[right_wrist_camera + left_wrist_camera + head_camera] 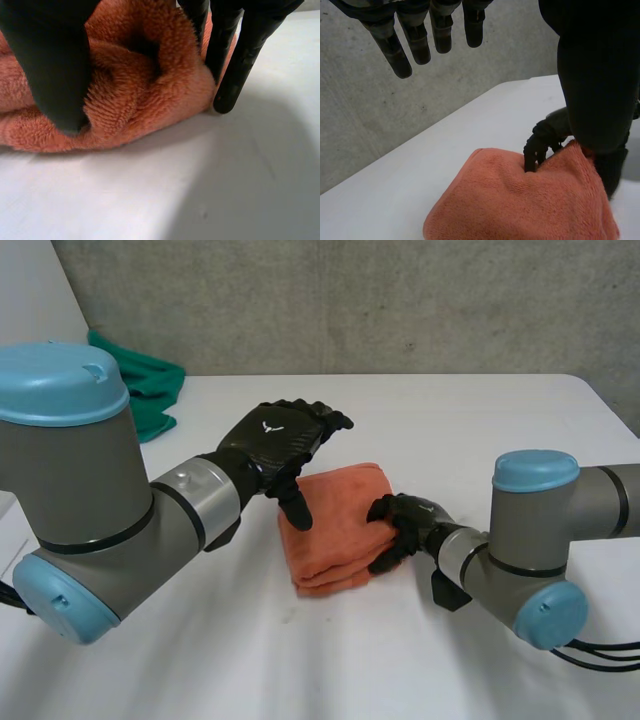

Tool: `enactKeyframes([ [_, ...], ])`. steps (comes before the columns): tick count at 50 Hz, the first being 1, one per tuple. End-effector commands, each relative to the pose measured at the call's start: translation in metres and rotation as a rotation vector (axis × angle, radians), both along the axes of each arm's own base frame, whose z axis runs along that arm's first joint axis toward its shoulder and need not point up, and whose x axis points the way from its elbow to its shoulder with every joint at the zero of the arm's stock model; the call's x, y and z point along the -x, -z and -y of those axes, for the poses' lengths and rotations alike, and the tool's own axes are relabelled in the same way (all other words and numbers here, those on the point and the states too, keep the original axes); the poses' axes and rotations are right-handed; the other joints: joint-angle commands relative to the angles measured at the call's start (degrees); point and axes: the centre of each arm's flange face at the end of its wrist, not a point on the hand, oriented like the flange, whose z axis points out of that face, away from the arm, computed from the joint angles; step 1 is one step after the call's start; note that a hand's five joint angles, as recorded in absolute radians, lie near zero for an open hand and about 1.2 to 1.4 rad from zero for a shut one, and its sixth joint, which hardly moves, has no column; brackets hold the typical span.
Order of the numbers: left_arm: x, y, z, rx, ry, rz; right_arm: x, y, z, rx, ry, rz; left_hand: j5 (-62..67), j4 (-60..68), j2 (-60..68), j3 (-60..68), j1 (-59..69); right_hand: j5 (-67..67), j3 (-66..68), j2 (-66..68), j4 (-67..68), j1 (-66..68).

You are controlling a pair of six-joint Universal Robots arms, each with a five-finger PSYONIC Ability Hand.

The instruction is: Fold the laundry.

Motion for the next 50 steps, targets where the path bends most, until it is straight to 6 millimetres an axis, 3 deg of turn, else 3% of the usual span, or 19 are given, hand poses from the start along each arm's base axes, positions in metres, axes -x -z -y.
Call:
enactKeyframes([
  [1,-0.001,0.001,0.000,-0.003,-0.001,0.001,0.002,-0.011,0.018,0.058,0.067,-0.001,-1.0,0.2,0.1,-0.3,1.1,39.8,40.3,39.0,37.2,49.0],
  [8,0.000,0.001,0.000,-0.001,-0.001,0.000,-0.004,-0.024,0.038,0.130,0.070,0.022,-1.2,0.1,0.0,-0.4,0.9,39.8,40.4,39.0,37.2,49.1],
  [16,0.000,0.004,0.002,-0.010,-0.004,0.003,0.019,-0.025,0.103,0.241,0.137,-0.052,-1.2,0.1,0.0,-0.4,0.9,39.8,40.4,39.0,37.2,49.1],
  [23,0.000,0.007,0.003,-0.016,-0.005,0.005,0.067,-0.031,0.177,0.358,0.307,-0.122,-1.0,0.2,0.1,-0.3,1.1,39.8,40.4,39.0,37.2,49.1],
  [24,0.000,0.008,0.003,-0.017,-0.005,0.006,0.087,-0.034,0.196,0.381,0.365,-0.128,-1.0,0.2,0.1,-0.3,1.1,39.8,40.4,39.0,37.2,49.1],
  [29,0.000,0.010,0.004,-0.022,-0.008,0.010,0.144,-0.037,0.239,0.444,0.504,-0.150,-1.0,0.2,0.1,-0.3,1.1,39.8,40.4,39.0,37.2,49.1],
  [36,0.000,0.014,0.005,-0.034,-0.012,0.013,0.205,-0.036,0.264,0.533,0.601,-0.224,-1.0,0.2,0.1,-0.3,1.1,39.8,40.4,39.0,37.2,49.1],
  [43,0.000,0.020,0.008,-0.062,-0.021,0.007,0.251,-0.026,0.275,0.588,0.646,-0.393,-1.0,0.2,0.1,-0.3,1.1,39.8,40.4,39.0,37.2,49.1],
  [50,0.001,0.023,0.010,-0.071,-0.024,0.009,0.278,-0.024,0.279,0.613,0.687,-0.467,-1.0,0.2,0.1,-0.3,1.1,39.8,40.4,39.0,37.2,49.1],
])
